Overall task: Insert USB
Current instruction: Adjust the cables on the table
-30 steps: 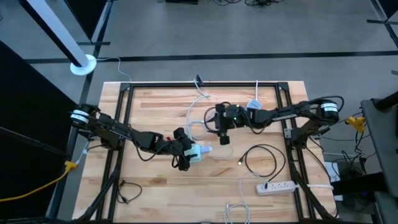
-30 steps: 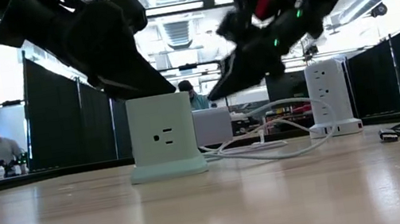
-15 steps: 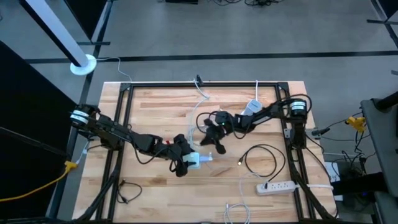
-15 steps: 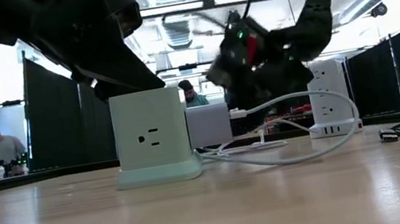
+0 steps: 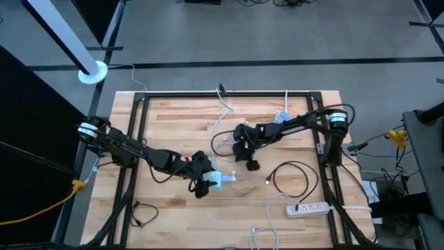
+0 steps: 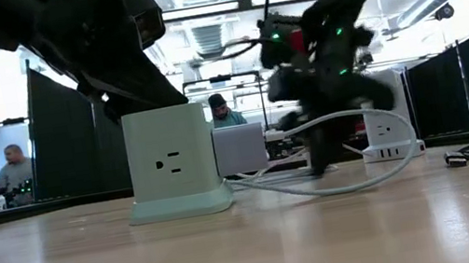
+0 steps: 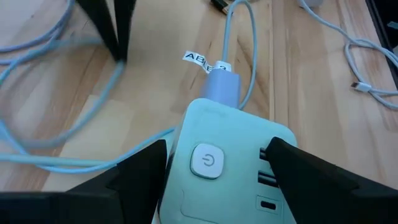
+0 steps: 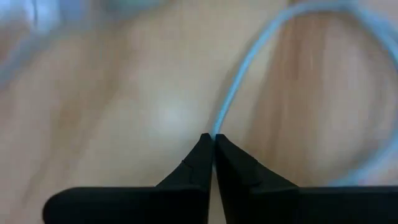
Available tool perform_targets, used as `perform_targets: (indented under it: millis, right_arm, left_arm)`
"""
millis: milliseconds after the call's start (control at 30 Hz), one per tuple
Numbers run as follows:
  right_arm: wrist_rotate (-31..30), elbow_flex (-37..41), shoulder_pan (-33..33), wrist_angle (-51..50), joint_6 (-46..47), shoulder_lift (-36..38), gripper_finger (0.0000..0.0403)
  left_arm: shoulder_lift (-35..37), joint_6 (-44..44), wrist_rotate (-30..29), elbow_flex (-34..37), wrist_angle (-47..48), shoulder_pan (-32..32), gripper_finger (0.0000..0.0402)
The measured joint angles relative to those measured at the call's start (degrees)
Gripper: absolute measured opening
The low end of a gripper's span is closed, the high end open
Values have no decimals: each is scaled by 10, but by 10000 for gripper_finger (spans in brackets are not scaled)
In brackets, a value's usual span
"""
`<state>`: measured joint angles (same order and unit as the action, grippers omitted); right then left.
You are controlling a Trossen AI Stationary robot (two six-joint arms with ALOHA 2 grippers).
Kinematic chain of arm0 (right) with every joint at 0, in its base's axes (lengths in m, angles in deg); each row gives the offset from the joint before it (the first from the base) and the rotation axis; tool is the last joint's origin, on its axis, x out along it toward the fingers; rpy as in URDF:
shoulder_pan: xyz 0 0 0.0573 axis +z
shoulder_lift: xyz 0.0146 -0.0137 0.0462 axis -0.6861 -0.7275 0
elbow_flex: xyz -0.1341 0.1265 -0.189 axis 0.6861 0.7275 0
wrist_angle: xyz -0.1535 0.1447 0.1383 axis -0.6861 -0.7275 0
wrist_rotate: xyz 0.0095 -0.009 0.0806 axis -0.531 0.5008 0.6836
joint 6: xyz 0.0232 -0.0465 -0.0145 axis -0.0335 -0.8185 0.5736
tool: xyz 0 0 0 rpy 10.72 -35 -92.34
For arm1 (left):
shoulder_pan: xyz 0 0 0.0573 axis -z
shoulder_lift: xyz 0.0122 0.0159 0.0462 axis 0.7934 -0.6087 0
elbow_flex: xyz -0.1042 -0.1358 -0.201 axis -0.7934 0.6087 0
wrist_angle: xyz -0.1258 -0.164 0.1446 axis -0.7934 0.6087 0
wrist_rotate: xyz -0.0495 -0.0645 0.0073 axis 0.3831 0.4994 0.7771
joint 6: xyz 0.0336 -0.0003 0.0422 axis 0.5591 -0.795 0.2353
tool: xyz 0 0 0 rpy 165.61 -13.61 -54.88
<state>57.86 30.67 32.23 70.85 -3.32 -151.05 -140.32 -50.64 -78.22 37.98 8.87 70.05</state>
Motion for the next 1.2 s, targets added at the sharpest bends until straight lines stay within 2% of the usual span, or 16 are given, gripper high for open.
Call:
perform_targets:
  millis: [133,233,367,467,533,633,733,800,900,1033,1200]
  right_arm:
    - [-71,0,-1,-143,-11,65,2]
    - [-106,1,-1,-166,-8,125,2]
    - [-111,13,-2,-138,-6,183,2]
    - [-103,26,-2,-53,-6,206,2]
    - [-71,39,-2,10,-9,203,2]
    - [0,51,-2,142,-15,168,2]
    - [28,45,-2,314,20,99,1]
    - [51,22,-2,381,57,38,0]
    - [79,-41,-1,384,84,-47,0]
    - [82,-123,2,312,74,-140,0]
    - [88,-180,3,212,49,-186,0]
  left_arm:
    - [0,12,1,0,-1,0,274]
    - [0,20,1,0,-2,0,274]
    - [0,27,0,0,-2,0,274]
    - [3,31,0,0,-1,0,274]
    - [8,32,0,0,2,0,274]
    - [20,35,1,2,10,0,274]
    - [35,41,3,4,14,1,274]
    - [44,42,4,5,14,1,274]
    - [49,41,16,5,15,2,274]
    - [48,18,21,5,26,7,274]
    - [42,-8,18,2,44,11,274]
